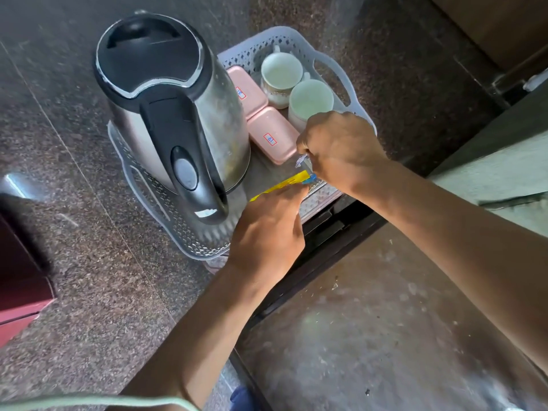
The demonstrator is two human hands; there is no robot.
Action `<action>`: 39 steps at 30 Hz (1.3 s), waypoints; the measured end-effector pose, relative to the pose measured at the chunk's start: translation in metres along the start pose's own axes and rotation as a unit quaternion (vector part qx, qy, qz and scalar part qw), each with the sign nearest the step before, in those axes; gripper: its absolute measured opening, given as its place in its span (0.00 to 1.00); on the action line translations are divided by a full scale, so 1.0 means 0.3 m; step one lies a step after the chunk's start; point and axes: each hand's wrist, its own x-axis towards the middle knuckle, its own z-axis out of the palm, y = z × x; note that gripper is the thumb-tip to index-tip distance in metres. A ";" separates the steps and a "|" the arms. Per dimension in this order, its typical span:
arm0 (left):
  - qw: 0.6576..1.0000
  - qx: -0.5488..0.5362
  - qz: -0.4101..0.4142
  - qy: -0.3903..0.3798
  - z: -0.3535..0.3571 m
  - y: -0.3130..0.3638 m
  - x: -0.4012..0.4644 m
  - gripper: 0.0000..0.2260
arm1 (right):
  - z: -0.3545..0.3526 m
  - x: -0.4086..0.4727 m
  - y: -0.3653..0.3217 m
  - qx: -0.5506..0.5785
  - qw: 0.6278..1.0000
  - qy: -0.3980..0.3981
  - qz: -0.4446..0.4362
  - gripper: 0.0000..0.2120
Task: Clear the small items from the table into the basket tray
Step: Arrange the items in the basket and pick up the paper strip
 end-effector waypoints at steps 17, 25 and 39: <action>0.997 -0.019 -0.010 -0.080 -0.038 0.005 0.005 0.19 | 0.059 -0.015 -0.004 0.118 0.988 0.045 0.083 0.10; 0.998 -0.005 -0.010 -0.068 -0.037 0.008 0.001 0.20 | 0.066 -0.023 0.022 0.196 0.971 0.004 0.141 0.14; 0.987 -0.016 -0.048 -0.155 -0.115 0.052 0.035 0.25 | -0.055 -0.122 0.038 0.190 0.974 -0.018 0.119 0.16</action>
